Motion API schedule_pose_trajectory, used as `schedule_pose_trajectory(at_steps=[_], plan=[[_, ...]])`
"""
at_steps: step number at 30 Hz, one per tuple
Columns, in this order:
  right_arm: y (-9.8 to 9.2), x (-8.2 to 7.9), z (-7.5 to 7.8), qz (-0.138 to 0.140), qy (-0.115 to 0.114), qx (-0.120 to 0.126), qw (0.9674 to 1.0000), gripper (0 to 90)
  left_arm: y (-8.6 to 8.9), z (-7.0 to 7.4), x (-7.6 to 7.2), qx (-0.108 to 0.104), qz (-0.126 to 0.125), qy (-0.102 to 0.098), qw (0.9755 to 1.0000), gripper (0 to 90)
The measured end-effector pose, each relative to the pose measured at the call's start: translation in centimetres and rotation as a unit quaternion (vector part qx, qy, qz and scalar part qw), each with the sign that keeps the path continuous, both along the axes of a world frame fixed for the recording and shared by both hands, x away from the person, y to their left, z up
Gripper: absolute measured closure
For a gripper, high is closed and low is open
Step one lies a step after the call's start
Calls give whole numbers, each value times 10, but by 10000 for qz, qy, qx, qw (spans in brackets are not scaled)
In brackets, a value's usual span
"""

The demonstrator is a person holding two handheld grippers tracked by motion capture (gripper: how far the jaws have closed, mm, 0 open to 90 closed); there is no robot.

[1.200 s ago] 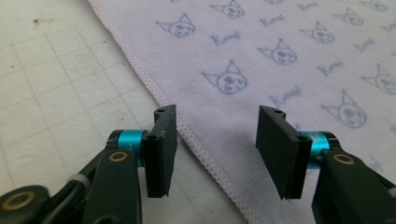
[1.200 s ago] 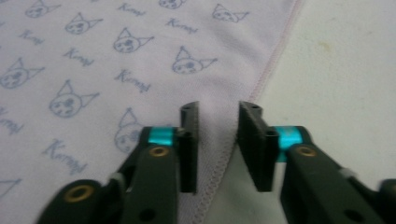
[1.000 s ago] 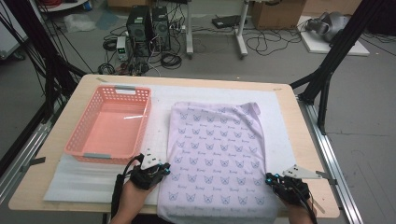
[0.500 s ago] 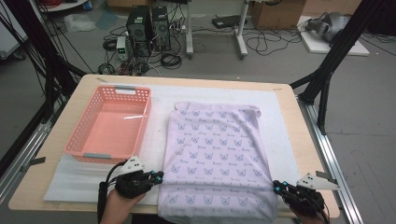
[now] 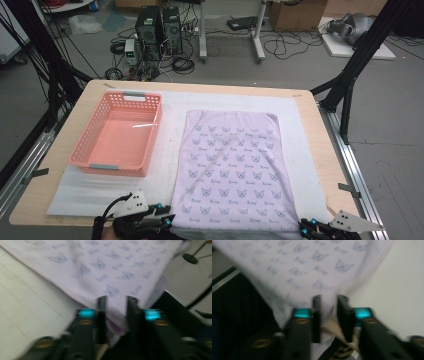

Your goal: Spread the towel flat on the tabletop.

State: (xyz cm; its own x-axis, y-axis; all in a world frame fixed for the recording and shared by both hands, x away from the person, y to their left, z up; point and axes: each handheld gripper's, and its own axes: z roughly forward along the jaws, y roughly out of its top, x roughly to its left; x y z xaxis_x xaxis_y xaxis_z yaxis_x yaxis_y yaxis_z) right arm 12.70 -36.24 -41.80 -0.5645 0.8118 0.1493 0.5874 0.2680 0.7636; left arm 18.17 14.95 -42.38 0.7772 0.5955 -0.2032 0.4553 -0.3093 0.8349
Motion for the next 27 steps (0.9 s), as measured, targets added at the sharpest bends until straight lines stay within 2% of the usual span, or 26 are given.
schedule_pose_trajectory(at_steps=[2,4,7,10,13,14,15,16,17,18,21,23,24,27], plan=[[3,9,1,-165,-122,80,9998,599,-3,2,12,-85,113,-104,9998,501],[8,20,2,-235,-303,79,9992,574,-6,1,26,-185,284,-93,9994,500],[15,40,1,-455,-361,-34,9983,569,-15,-5,50,-49,536,-20,9986,501],[18,64,-8,-639,-269,-228,9973,570,-26,-14,68,152,738,131,9971,505],[22,82,-20,-755,-41,-386,9964,580,-35,-22,76,345,728,254,9964,511],[23,86,-24,-769,-6,-433,9961,597,-37,-25,77,429,710,262,9962,518],[24,90,-28,-755,37,-490,9959,629,-39,-27,77,461,692,151,9964,565],[25,90,-30,-787,-49,-504,9956,687,-41,-29,74,551,762,12,9956,621],[25,90,-30,-789,-51,-514,9955,758,-43,-28,72,662,769,-85,9948,714],[23,90,-30,-650,-13,-421,9970,863,-44,-28,71,710,716,-92,9949,862],[23,86,-28,-446,45,-421,9981,871,-38,-24,69,643,562,93,9963,887],[22,79,-24,-312,24,-416,9986,872,-31,-21,63,418,586,140,9973,887],[21,74,-22,-273,32,-330,9991,872,-28,-19,60,325,583,149,9977,887],[17,59,-14,-182,-60,-246,9995,872,-18,-12,49,229,492,169,9984,886]])
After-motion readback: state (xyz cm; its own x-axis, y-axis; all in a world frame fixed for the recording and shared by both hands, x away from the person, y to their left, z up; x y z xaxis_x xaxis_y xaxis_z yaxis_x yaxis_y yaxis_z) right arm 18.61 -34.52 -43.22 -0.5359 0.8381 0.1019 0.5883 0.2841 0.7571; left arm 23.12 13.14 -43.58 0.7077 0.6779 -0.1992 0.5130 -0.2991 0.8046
